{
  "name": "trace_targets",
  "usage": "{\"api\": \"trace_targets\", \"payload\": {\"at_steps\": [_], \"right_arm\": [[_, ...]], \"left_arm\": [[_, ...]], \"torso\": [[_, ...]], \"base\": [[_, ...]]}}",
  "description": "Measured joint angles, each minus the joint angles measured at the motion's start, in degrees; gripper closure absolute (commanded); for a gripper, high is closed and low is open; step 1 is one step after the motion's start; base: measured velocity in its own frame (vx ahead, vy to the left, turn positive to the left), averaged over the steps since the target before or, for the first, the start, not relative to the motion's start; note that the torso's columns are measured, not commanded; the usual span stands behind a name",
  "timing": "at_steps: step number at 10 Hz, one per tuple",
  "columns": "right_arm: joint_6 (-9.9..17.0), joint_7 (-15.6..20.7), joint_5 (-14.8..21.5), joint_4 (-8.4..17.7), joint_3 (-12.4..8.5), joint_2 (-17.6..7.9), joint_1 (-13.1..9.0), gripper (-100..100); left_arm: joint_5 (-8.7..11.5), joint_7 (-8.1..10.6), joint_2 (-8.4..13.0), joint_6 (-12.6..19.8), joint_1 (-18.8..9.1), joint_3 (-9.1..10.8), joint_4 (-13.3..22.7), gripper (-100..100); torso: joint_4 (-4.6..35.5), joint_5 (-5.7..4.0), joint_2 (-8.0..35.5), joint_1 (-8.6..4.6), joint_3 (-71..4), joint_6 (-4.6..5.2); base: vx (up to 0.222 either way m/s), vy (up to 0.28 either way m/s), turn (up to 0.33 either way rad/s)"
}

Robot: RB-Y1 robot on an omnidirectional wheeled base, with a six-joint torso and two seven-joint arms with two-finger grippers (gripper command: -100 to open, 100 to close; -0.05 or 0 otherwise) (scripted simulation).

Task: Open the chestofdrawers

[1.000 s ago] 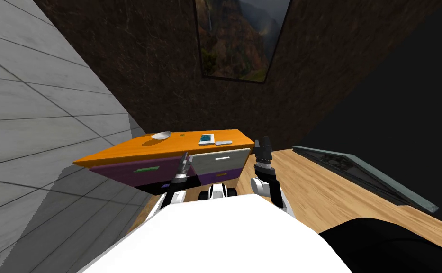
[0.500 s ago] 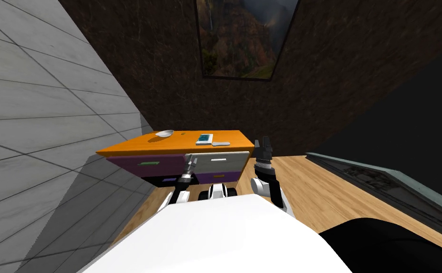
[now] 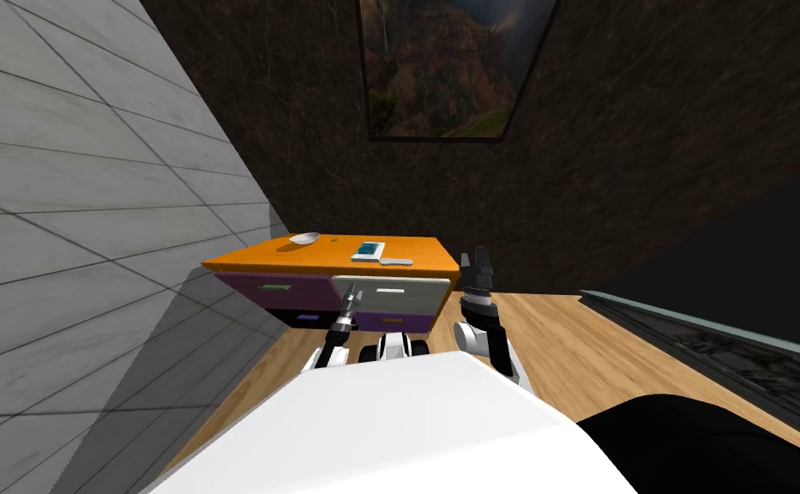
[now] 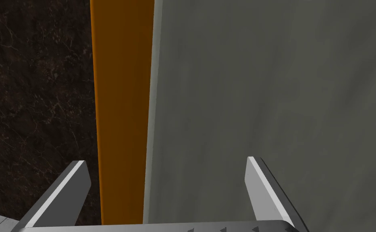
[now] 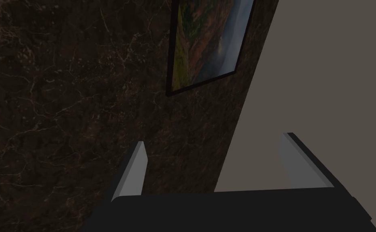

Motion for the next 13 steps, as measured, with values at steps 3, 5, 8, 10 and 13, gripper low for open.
{"api": "trace_targets", "payload": {"at_steps": [3,5,8,10,13], "right_arm": [[0.0,0.0,0.0,0.0,0.0,0.0,0.0,0],[0.0,0.0,0.0,0.0,0.0,-0.01,-0.01,0],[0.0,0.0,0.0,0.0,0.0,-0.01,-0.01,0],[0.0,0.0,0.0,0.0,-0.01,-0.02,-0.01,0],[0.0,0.0,0.0,0.01,-0.01,-0.03,-0.02,0]], "left_arm": [[-1.09,1.19,-1.09,0.52,-1.56,-1.43,4.23,-100],[-1.67,1.96,-1.43,0.48,-2.55,-2.18,7.04,-100],[-2.42,2.9,-1.99,0.77,-3.08,-3.23,9.55,-100],[-2.73,3.46,-2.79,0.69,-3.69,-3.64,11.24,-100],[-0.97,1.3,-3.87,0.93,-3.59,-2.83,11.15,-100]], "torso": [[0.01,0.08,0.03,0.29,0.02,0.01],[0.01,0.07,0.03,0.26,0.02,0.01],[0.0,0.09,0.01,0.32,0.0,0.01],[0.0,0.09,-0.02,0.31,-0.01,0.0],[0.01,0.11,0.05,0.4,0.03,0.02]], "base": [[-0.005,-0.164,0.185],[-0.012,-0.158,0.157],[-0.014,-0.109,0.115],[-0.006,-0.053,0.065],[-0.019,0.041,-0.253]]}}
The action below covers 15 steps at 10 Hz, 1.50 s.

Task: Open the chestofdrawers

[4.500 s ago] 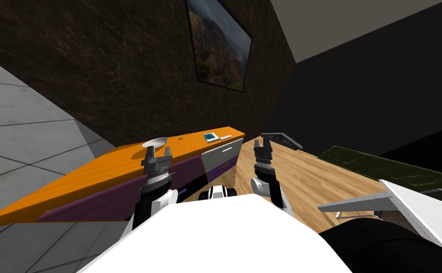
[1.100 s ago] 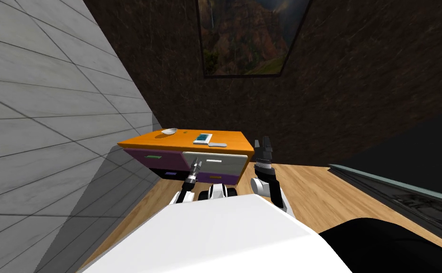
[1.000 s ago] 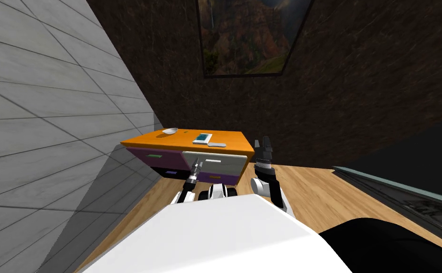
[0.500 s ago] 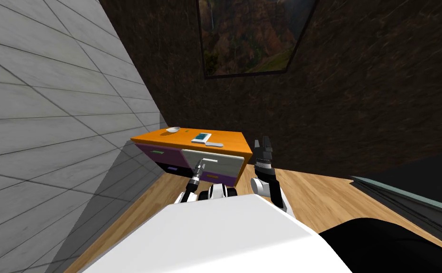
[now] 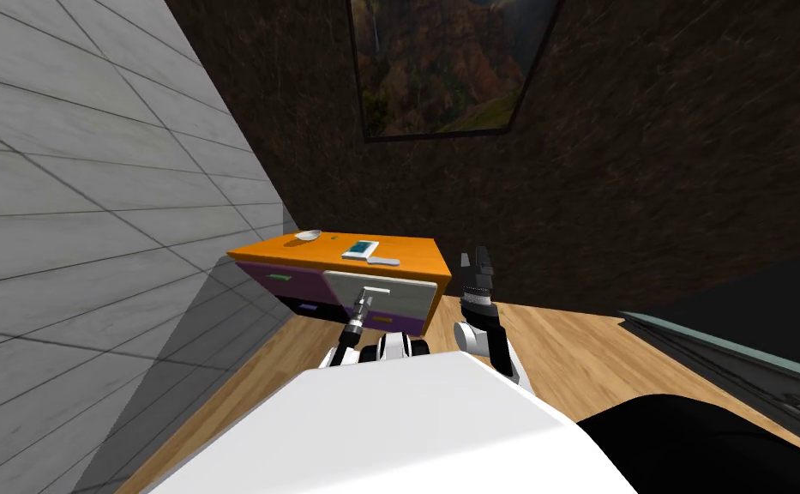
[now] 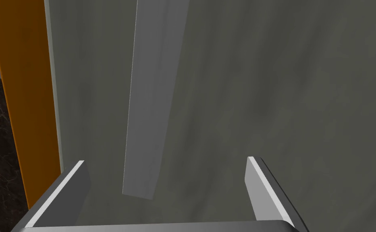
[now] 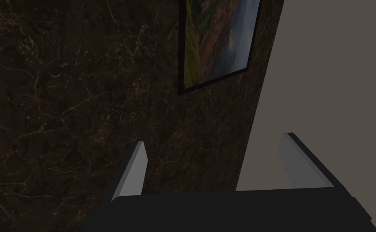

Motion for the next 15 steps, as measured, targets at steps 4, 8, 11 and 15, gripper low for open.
{"api": "trace_targets", "payload": {"at_steps": [4,8,11,15], "right_arm": [[0.0,0.0,0.0,0.0,0.0,0.0,0.0,0],[0.0,0.0,0.0,0.0,-0.01,0.0,0.01,0],[0.0,0.0,0.0,-0.01,-0.01,0.01,0.03,0],[-0.01,0.0,0.0,-0.01,-0.01,0.01,0.03,0]], "left_arm": [[5.03,-6.8,-2.85,1.2,0.08,2.4,-0.82,-100],[10.26,-13.36,-5.32,2.43,-0.02,4.98,-1.48,-100],[9.15,-12.33,-4.72,1.63,-0.28,4.43,-1.47,100],[4.18,-6.04,-2.14,0.51,-0.22,2.03,-1.02,100]], "torso": [[-0.02,-0.06,-0.04,-0.22,-0.03,-0.03],[-0.02,-0.04,-0.04,-0.14,-0.03,-0.03],[-0.35,0.05,-0.45,-0.23,-0.22,-0.04],[-0.36,0.13,-0.35,0.01,-0.16,0.0]], "base": [[-0.035,0.065,-0.263],[-0.035,0.049,-0.209],[0.033,-0.034,0.256],[0.036,-0.063,0.263]]}}
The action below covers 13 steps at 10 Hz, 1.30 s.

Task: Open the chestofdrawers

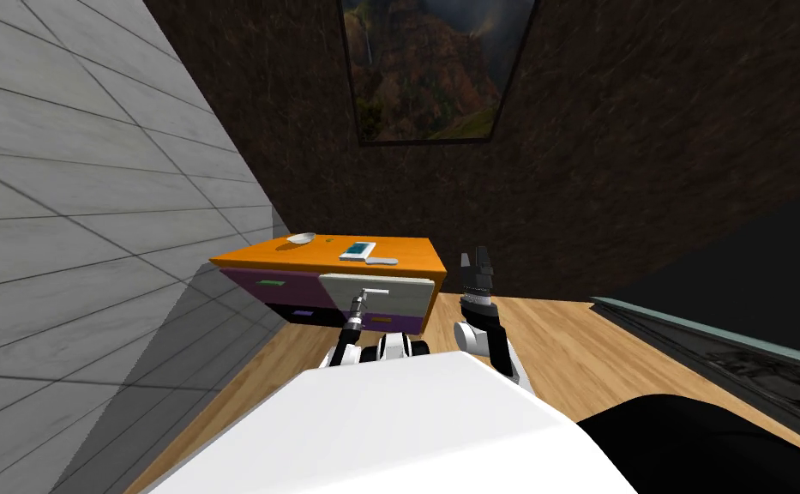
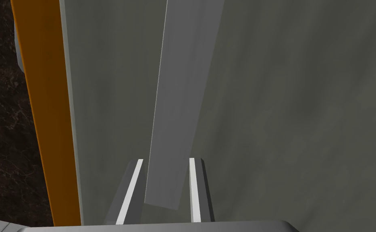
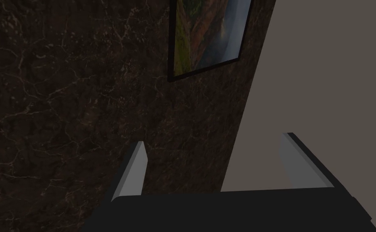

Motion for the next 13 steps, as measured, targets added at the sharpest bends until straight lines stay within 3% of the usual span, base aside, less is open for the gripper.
{"api": "trace_targets", "payload": {"at_steps": [5,10,13], "right_arm": [[0.0,0.0,0.0,0.0,0.0,0.0,0.0,0],[0.01,0.0,0.0,0.01,0.0,-0.01,-0.04,0],[0.01,0.0,0.0,0.01,0.0,-0.01,-0.03,0]], "left_arm": [[-5.14,6.8,2.6,-1.39,-0.37,-2.4,0.79,100],[-5.64,8.09,3.33,1.76,-0.27,-3.36,-1.94,100],[-5.82,8.39,3.68,2.07,0.3,-3.75,-2.91,100]], "torso": [[-0.17,0.01,-0.18,-0.11,-0.09,0.02],[0.05,-0.06,0.2,-0.28,0.11,0.16],[0.15,-0.08,0.34,-0.13,0.17,0.02]], "base": [[0.018,-0.042,0.178],[-0.128,0.044,-0.014],[-0.156,0.045,0.015]]}}
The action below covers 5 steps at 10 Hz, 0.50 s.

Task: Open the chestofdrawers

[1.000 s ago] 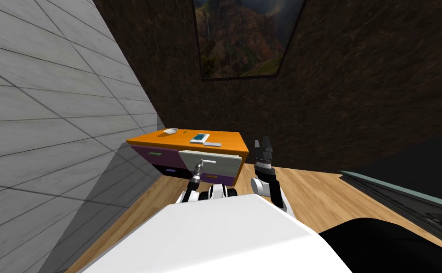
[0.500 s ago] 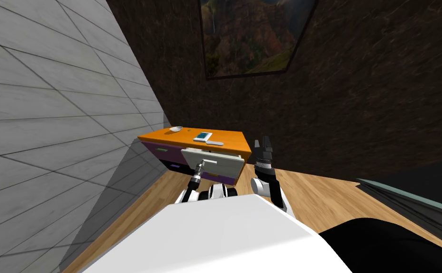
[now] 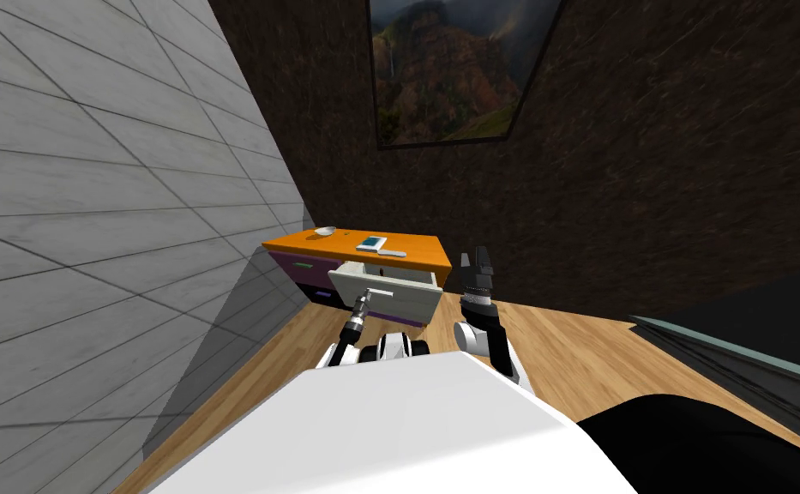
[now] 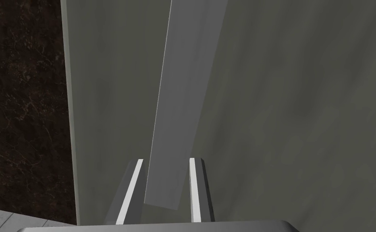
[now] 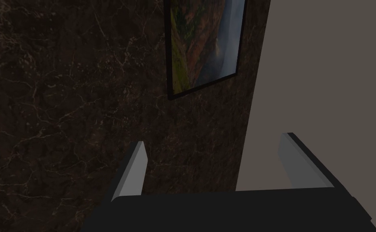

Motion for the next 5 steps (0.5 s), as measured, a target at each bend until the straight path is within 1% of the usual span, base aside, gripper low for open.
{"api": "trace_targets", "payload": {"at_steps": [2,3,4,5], "right_arm": [[0.0,0.0,0.0,0.0,0.0,0.0,0.0,0],[0.0,0.0,0.0,0.0,0.0,0.0,0.0,0],[0.0,0.0,0.0,0.0,0.0,0.0,0.01,0],[0.0,0.0,0.0,0.0,0.0,0.0,0.02,0]], "left_arm": [[-0.14,0.32,0.35,0.17,0.7,-0.34,-0.59,100],[-0.19,0.49,0.52,0.45,0.91,-0.46,-0.9,100],[-0.2,0.52,0.59,0.53,1.01,-0.42,-0.88,-100],[-0.18,0.56,0.52,1.66,0.45,-0.39,-1.63,-100]], "torso": [[-0.05,0.01,-0.16,-0.06,-0.08,0.06],[-0.08,0.01,-0.22,-0.17,-0.12,0.11],[0.0,-0.07,-0.49,-0.25,-0.28,0.09],[0.08,-0.12,-0.41,-0.22,-0.28,0.03]], "base": [[-0.177,0.041,0.01],[-0.089,0.014,0.013],[-0.059,0.008,0.0],[-0.046,0.004,-0.005]]}}
